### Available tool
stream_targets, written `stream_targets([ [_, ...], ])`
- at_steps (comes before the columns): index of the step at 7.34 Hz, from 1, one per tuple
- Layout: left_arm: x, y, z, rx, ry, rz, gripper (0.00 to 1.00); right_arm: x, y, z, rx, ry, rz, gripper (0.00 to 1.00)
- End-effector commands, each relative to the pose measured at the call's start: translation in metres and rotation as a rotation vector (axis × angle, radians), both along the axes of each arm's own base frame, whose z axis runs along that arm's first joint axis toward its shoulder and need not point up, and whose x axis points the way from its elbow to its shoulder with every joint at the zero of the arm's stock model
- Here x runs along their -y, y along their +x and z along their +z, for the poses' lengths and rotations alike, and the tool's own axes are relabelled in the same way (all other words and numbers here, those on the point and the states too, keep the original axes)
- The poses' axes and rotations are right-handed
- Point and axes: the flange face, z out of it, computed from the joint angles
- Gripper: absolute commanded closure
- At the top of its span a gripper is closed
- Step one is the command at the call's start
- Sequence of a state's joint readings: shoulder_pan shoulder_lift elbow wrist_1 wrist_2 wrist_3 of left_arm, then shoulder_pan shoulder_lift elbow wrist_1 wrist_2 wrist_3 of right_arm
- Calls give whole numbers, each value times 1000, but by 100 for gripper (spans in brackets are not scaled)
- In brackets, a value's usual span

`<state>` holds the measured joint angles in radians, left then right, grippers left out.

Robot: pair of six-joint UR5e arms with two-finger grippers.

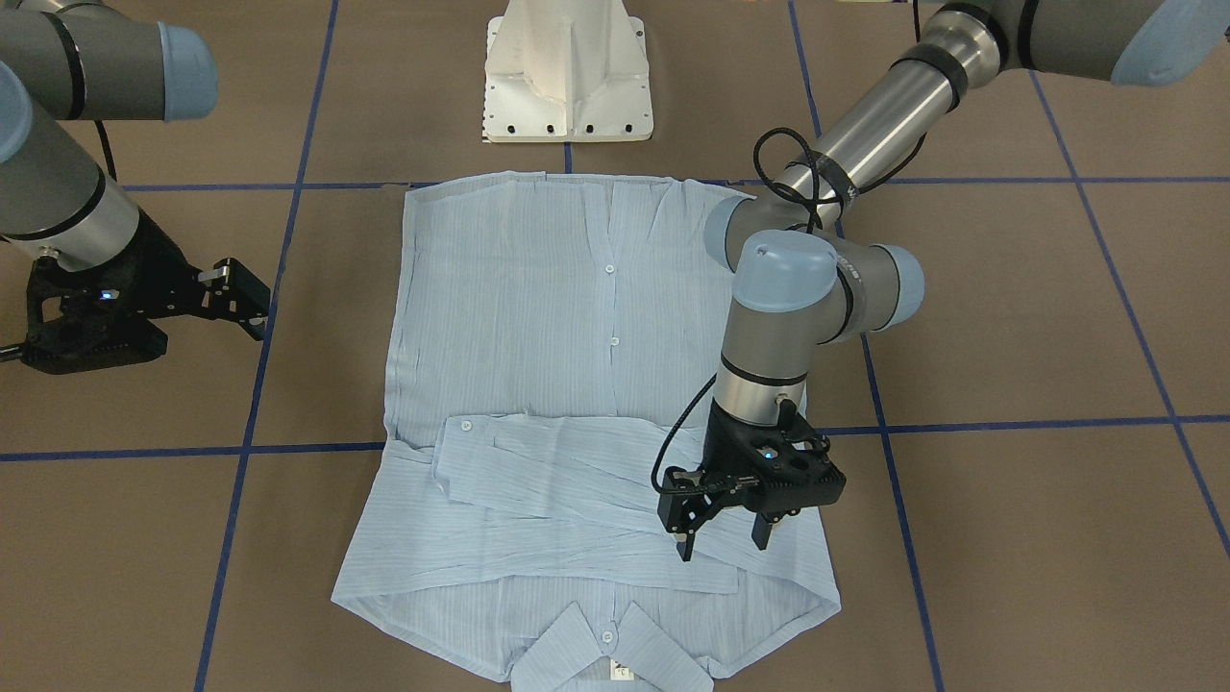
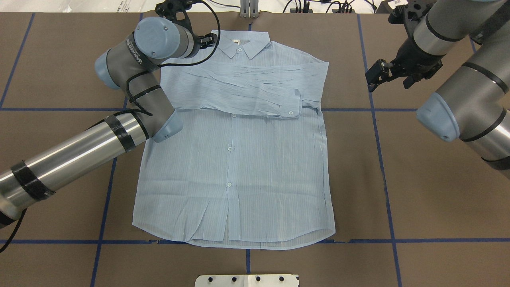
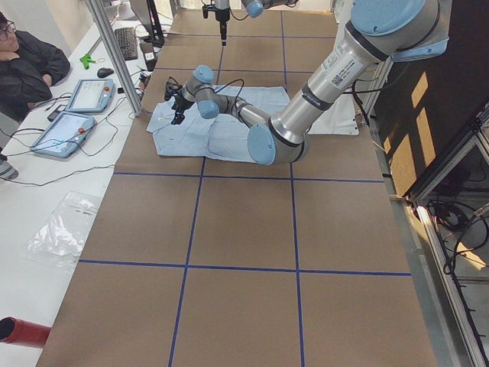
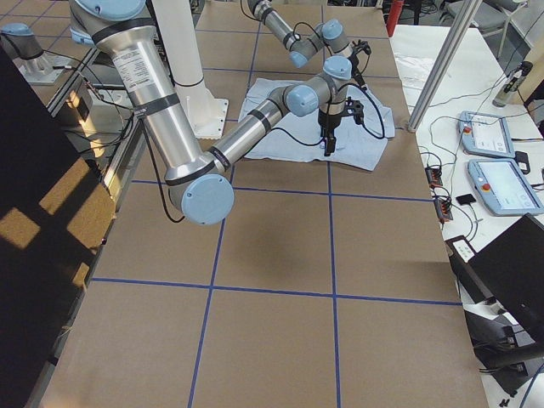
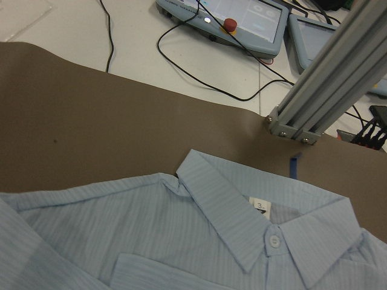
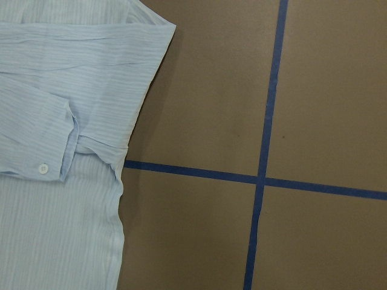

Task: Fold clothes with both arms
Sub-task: 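Release the sleeve and raise the left gripper away from the shirt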

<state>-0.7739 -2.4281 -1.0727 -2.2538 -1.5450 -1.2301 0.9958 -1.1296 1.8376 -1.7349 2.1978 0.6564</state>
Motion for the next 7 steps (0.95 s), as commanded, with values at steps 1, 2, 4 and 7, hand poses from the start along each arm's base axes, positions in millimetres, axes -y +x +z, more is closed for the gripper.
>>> stream_targets([
  [1, 13, -6, 40, 108, 14, -7, 15, -1, -4, 0, -1, -4, -2, 0],
  [2, 15, -6, 53, 122, 0, -8, 17, -2, -6, -1, 0, -2, -7, 0],
  [4, 11, -2, 69, 138, -17, 1, 18, -2, -10, 2, -5, -7, -11, 0],
  [7, 8, 4, 82, 151, -33, 11, 22, -1, -10, 4, -7, -8, -12, 0],
])
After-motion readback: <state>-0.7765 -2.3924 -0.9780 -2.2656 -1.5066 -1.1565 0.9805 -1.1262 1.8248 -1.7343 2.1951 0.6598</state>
